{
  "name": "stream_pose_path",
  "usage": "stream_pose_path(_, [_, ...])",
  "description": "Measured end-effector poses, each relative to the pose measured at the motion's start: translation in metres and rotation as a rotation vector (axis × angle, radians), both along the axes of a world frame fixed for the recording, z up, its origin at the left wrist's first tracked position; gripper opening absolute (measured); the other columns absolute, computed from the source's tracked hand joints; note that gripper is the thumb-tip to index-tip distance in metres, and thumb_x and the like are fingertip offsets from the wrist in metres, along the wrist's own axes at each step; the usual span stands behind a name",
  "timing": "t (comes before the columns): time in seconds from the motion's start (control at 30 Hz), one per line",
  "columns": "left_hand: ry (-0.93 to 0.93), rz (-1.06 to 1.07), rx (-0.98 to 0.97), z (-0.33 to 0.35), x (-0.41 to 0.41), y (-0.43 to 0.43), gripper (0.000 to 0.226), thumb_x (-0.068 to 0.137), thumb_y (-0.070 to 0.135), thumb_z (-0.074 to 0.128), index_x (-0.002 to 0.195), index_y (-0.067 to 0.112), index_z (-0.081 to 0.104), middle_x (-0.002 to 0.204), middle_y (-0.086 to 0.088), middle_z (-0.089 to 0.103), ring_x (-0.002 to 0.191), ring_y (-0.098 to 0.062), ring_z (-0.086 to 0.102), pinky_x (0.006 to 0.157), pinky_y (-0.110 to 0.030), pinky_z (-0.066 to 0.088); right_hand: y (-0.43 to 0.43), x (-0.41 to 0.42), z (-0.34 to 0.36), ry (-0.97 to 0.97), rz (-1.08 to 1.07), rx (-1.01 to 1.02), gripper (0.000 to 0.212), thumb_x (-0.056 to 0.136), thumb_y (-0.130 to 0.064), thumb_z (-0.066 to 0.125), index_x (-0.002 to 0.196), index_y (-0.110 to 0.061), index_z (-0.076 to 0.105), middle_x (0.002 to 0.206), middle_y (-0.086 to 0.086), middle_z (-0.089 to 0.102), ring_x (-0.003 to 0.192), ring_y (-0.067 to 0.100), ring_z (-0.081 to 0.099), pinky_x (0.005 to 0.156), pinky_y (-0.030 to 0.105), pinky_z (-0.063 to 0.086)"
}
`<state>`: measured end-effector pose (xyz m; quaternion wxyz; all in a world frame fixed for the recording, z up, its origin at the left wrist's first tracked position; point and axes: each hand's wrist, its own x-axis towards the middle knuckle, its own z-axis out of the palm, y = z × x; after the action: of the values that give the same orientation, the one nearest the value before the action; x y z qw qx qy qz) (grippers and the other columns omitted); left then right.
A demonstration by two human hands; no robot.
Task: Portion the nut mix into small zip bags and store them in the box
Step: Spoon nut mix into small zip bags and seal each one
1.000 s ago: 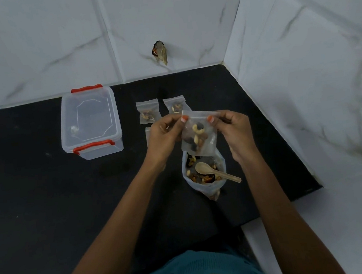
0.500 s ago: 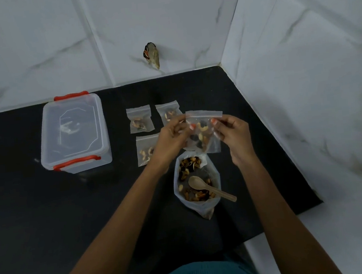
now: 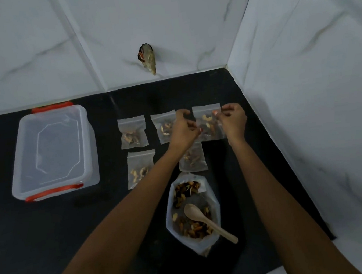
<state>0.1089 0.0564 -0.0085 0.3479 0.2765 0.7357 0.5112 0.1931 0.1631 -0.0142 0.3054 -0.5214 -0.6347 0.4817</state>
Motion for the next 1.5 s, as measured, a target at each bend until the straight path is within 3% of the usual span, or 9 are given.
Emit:
stream_pose_path(0.17, [0.085,-0.005,-0.119,-0.026,-0.013,0.033,0.017,0.085,-0.001,0.058,0.097,0.01,0.055,0.099,-0.008,0.061,0.095,-0.018,0.061,0.084,-0.03,0.053,0.03,-0.018,-0.023,-0.122,0.033,-0.013,0.016,0.085,-0.003,0.061,0.101,-0.002,0.062,0.105,0.01,0.064,0.088,0.008,0.056,0.061,0.006,0.046])
stream_pose_path(0.3, [0.136,-0.018,-0.194,-0.04,-0.015,0.045,0.019,0.087,0.001,0.056,0.105,0.002,0.063,0.11,-0.01,0.063,0.104,-0.019,0.059,0.091,-0.025,0.048,0.038,-0.025,-0.035,-0.163,0.086,-0.031,0.018,0.087,-0.002,0.057,0.105,-0.005,0.062,0.108,0.008,0.062,0.092,0.007,0.056,0.063,0.01,0.045])
stream_pose_path(0.43, [0.201,-0.003,-0.231,-0.042,-0.014,0.049,0.022,0.088,-0.002,0.053,0.106,0.0,0.064,0.113,-0.012,0.063,0.106,-0.018,0.058,0.084,-0.013,0.039,0.039,-0.027,-0.043,-0.206,0.113,-0.008,0.018,0.087,-0.004,0.058,0.104,-0.007,0.063,0.104,0.005,0.062,0.088,0.007,0.057,0.058,0.006,0.042])
stream_pose_path(0.63, [0.298,-0.028,-0.324,-0.041,-0.009,0.053,0.019,0.088,0.002,0.055,0.103,0.001,0.067,0.117,-0.017,0.058,0.099,-0.02,0.06,0.081,-0.017,0.043,0.035,-0.027,-0.047,-0.289,0.114,0.098,0.014,0.086,-0.007,0.06,0.1,-0.008,0.064,0.106,0.008,0.062,0.092,0.013,0.059,0.077,0.019,0.047])
stream_pose_path(0.77, [0.36,-0.027,-0.316,-0.028,-0.006,0.047,0.035,0.089,0.004,0.054,0.124,0.002,0.053,0.129,-0.017,0.047,0.11,-0.023,0.054,0.085,-0.018,0.04,0.033,-0.022,-0.038,-0.289,0.125,0.125,0.012,0.086,-0.008,0.06,0.097,-0.01,0.064,0.11,0.01,0.06,0.096,0.017,0.06,0.077,0.019,0.046])
stream_pose_path(0.9, [0.458,-0.021,-0.247,-0.014,0.0,0.026,0.043,0.088,0.006,0.054,0.13,0.007,0.047,0.128,-0.014,0.049,0.116,-0.024,0.052,0.094,-0.032,0.046,0.016,-0.014,-0.019,-0.27,0.192,0.146,0.016,0.087,-0.007,0.058,0.102,-0.009,0.063,0.111,0.007,0.059,0.097,0.013,0.058,0.077,0.017,0.043])
stream_pose_path(1.2, [0.633,0.088,-0.117,0.02,-0.003,-0.063,0.039,0.091,0.012,0.054,0.129,0.013,0.049,0.129,-0.008,0.055,0.112,-0.018,0.056,0.091,-0.027,0.046,-0.073,-0.01,0.024,-0.107,0.4,0.258,0.018,0.088,-0.008,0.059,0.105,-0.006,0.064,0.098,0.001,0.062,0.086,0.005,0.056,0.068,0.002,0.042])
stream_pose_path(1.33, [0.638,0.119,-0.077,0.032,-0.024,-0.12,0.038,0.092,0.014,0.054,0.129,0.014,0.049,0.127,-0.006,0.055,0.109,-0.015,0.057,0.083,-0.017,0.04,-0.126,-0.021,0.034,-0.03,0.451,0.207,0.015,0.087,-0.01,0.061,0.101,-0.009,0.064,0.096,0.003,0.063,0.085,0.006,0.058,0.07,0.006,0.044])
stream_pose_path(1.5, [0.68,0.194,-0.103,0.044,-0.076,-0.179,0.036,0.091,0.015,0.054,0.127,0.013,0.051,0.128,-0.007,0.056,0.116,-0.016,0.053,0.091,-0.017,0.036,-0.2,-0.044,0.041,0.025,0.487,0.065,0.017,0.086,-0.01,0.063,0.102,-0.008,0.064,0.09,-0.003,0.062,0.078,-0.001,0.057,0.069,0.001,0.043])
